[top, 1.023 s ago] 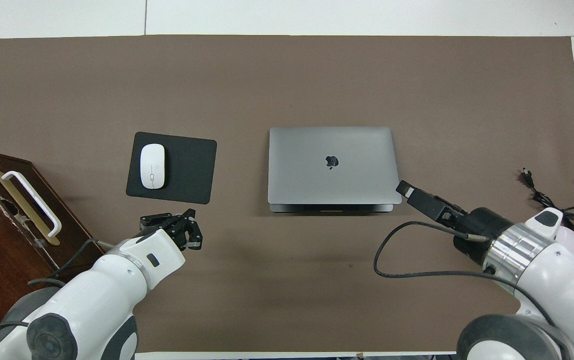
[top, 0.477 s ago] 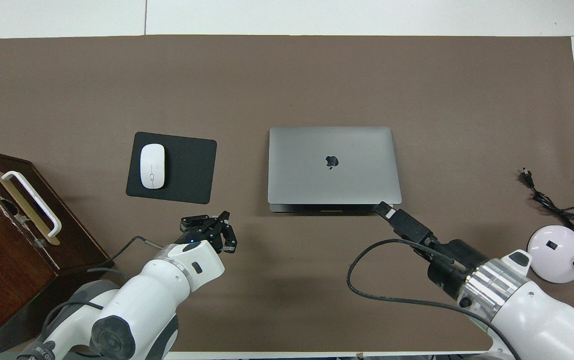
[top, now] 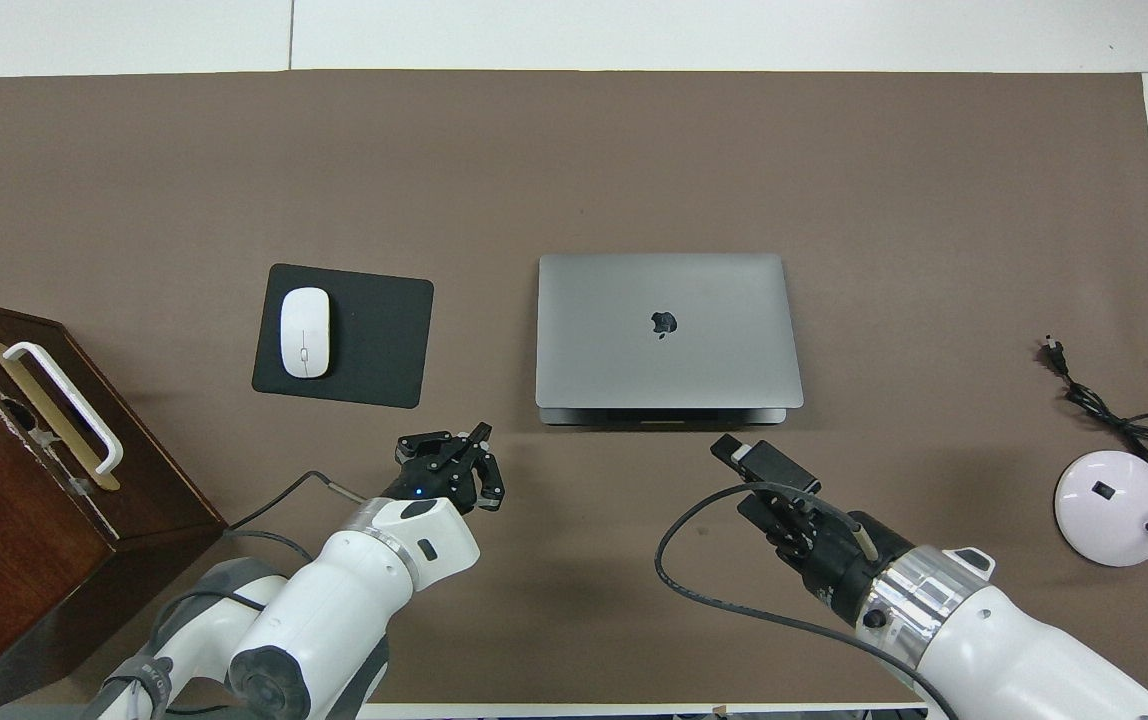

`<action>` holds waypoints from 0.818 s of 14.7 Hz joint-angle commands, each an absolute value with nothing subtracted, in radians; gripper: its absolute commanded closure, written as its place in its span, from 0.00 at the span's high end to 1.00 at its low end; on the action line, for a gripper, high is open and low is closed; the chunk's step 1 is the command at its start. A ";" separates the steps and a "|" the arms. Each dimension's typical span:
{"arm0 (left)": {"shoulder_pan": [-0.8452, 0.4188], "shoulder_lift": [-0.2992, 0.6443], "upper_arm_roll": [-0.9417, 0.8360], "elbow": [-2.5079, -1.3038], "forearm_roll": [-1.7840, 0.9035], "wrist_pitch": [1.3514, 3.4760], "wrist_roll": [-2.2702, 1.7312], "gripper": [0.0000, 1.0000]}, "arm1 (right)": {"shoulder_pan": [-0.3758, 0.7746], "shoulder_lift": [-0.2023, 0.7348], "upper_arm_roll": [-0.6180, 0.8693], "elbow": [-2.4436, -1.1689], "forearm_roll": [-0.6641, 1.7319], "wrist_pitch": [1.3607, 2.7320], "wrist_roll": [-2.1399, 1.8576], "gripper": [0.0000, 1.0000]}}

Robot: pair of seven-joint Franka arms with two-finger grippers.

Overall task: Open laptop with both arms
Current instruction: 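Grip the laptop base with the left gripper while the right gripper reaches the lid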

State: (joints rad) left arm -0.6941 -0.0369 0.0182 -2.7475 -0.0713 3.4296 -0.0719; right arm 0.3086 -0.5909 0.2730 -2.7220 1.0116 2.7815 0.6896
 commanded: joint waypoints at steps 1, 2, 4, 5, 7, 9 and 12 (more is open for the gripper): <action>-0.736 0.029 0.031 -2.737 -0.087 3.504 -0.080 0.00 | 0.293 -0.568 0.282 -2.734 1.037 2.746 0.706 1.00; -0.739 0.038 0.031 -2.732 -0.089 3.504 -0.080 0.00 | 0.291 -0.548 0.282 -2.732 1.037 2.743 0.706 1.00; -0.741 0.066 0.031 -2.703 -0.091 3.504 -0.081 0.00 | 0.288 -0.516 0.282 -2.731 1.037 2.743 0.704 1.00; -0.742 0.084 0.031 -2.677 -0.091 3.504 -0.081 0.00 | 0.285 -0.503 0.281 -2.727 1.035 2.743 0.701 1.00; -0.759 0.136 0.031 -2.629 -0.091 3.504 -0.083 0.00 | 0.268 -0.474 0.281 -2.720 1.034 2.743 0.695 1.00; -0.761 0.173 0.031 -2.599 -0.091 3.504 -0.084 0.00 | 0.265 -0.430 0.279 -2.701 1.029 2.744 0.690 1.00; -0.772 0.201 0.031 -2.565 -0.092 3.504 -0.092 0.00 | 0.249 -0.365 0.279 -2.669 1.023 2.749 0.684 1.00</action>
State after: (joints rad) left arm -0.7444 0.1630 0.0183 -2.6034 -0.0714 3.4827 -0.0827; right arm 0.2778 -0.4234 0.2736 -2.7129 1.0139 2.7516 0.7033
